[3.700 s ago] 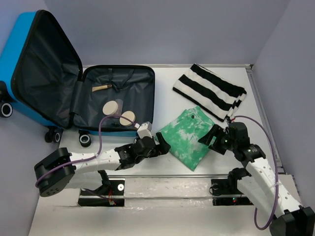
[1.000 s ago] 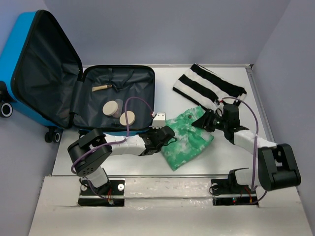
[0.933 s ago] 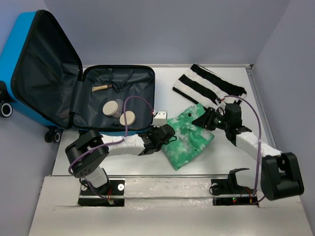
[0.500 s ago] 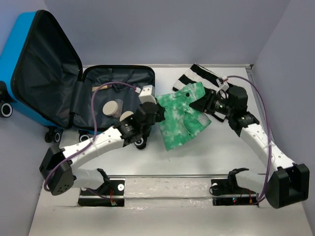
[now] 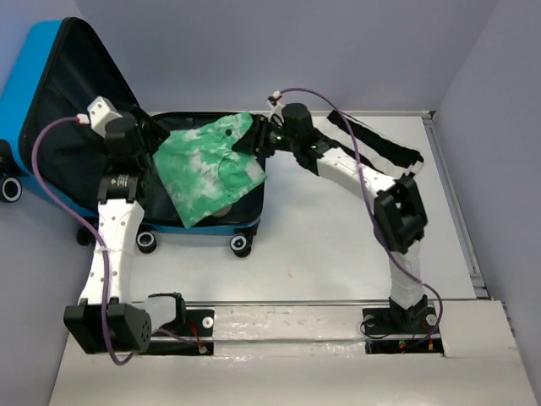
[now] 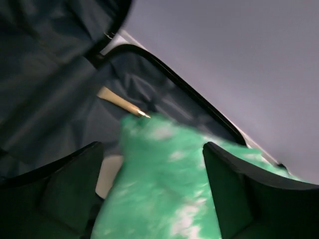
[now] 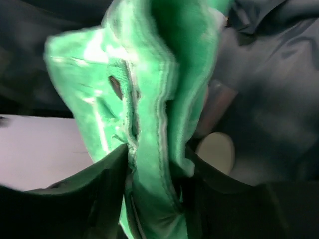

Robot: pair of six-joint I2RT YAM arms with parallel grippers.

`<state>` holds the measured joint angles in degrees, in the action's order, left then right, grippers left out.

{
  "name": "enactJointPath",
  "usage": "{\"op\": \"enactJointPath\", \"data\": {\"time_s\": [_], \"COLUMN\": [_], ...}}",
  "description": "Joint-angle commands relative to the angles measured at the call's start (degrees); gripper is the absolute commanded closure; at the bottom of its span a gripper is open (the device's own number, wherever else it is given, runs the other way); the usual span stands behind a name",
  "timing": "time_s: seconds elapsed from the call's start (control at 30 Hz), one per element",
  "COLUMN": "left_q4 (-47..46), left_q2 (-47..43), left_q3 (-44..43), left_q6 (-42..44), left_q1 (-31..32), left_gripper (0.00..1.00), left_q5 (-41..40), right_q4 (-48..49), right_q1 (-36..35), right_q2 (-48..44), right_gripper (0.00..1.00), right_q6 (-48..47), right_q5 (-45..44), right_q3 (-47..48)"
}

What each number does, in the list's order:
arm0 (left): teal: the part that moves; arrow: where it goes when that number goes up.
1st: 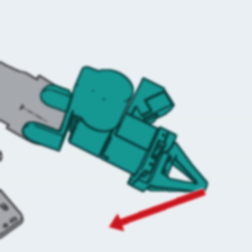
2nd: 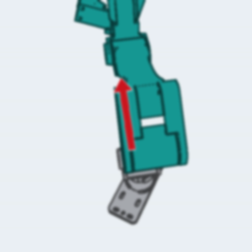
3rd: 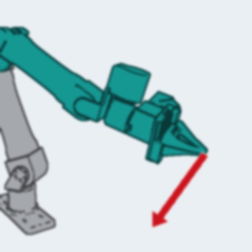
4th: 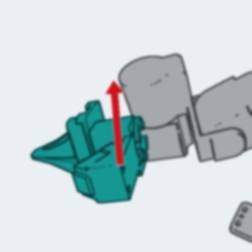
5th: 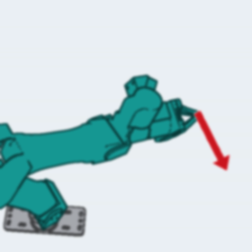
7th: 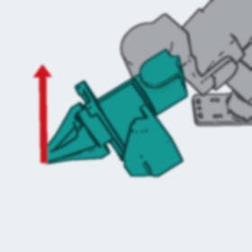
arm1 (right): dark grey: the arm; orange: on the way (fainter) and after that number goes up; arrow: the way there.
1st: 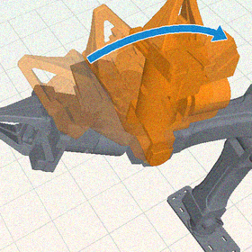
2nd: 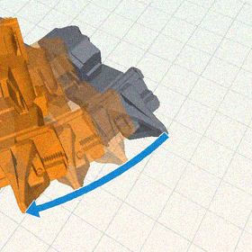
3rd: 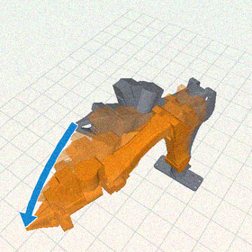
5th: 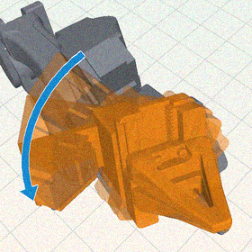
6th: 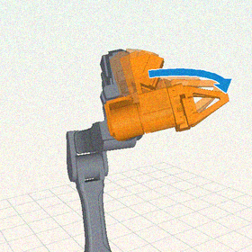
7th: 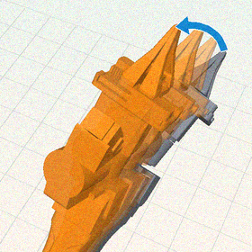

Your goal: Pack the luggage

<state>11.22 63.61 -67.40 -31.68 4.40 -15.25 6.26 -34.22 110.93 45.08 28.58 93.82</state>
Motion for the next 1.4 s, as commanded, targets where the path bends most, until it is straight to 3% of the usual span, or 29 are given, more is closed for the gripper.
{"op": "enactJointPath", "data": {"time_s": [0.0,0.07,0.17,0.37,0.43,0.57,0.6,0.67,0.77,0.8,0.83,1.03,1.37], "left_q4": [4.66,6.53,-0.22,-0.76,-1.64,-2.43,-2.61,-3.92,-6.81,-7.0,-7.18,-7.53,-6.92], "left_q2": [7.03,6.89,-0.67,-7.71,-11.13,-15.44,-16.49,-17.99,-18.96,-19.14,-19.14,-24.75,-35.66], "left_q3": [-8.87,-10.31,-4.6,0.15,3.92,11.05,12.1,15.43,19.3,19.67,19.76,21.42,22.4], "left_q6": [4.6,5.84,5.31,7.51,8.12,9.35,9.53,10.23,10.76,10.76,10.94,11.56,10.24], "left_q1": [-8.79,-8.8,-7.22,0.51,3.32,5.79,5.97,5.97,5.97,5.97,5.97,4.65,3.24], "left_gripper": [0.01,0.01,0.01,0.01,0.01,0.01,0.01,0.01,0.01,0.01,0.02,0.04,0.01], "left_q5": [4.52,5.66,8.65,7.6,8.21,11.37,12.34,12.7,11.12,11.38,11.81,8.58,0.31], "right_q4": [-12.62,-20.9,-22.43,-24.89,-25.77,-25.86,-26.12,-26.21,-26.56,-27.0,-27.09,-26.13,-16.81], "right_q1": [-3.48,-4.28,-4.28,-4.28,-4.28,-3.23,-1.75,-1.73,-2.25,-2.95,-4.61,-14.63,-22.29], "right_q2": [11.47,15.09,12.56,6.49,2.46,-5.19,-7.2,-8.62,-8.02,-7.49,-6.36,-0.12,11.49], "right_gripper": [0.18,0.02,0.01,0.02,0.06,0.27,0.45,0.68,0.79,0.89,0.92,0.93,0.91], "right_q6": [-0.85,-5.59,-9.91,-15.98,-18.97,-24.33,-24.86,-26.26,-26.45,-26.88,-27.06,-27.33,-20.65], "right_q5": [-5.36,-7.13,-9.67,-12.4,-16.17,-25.66,-27.77,-26.31,-19.37,-18.22,-17.86,-13.11,-7.05], "right_q3": [20.05,24.99,24.4,20.97,18.61,9.21,5.36,2.26,0.66,1.1,1.54,8.38,14.1]}}
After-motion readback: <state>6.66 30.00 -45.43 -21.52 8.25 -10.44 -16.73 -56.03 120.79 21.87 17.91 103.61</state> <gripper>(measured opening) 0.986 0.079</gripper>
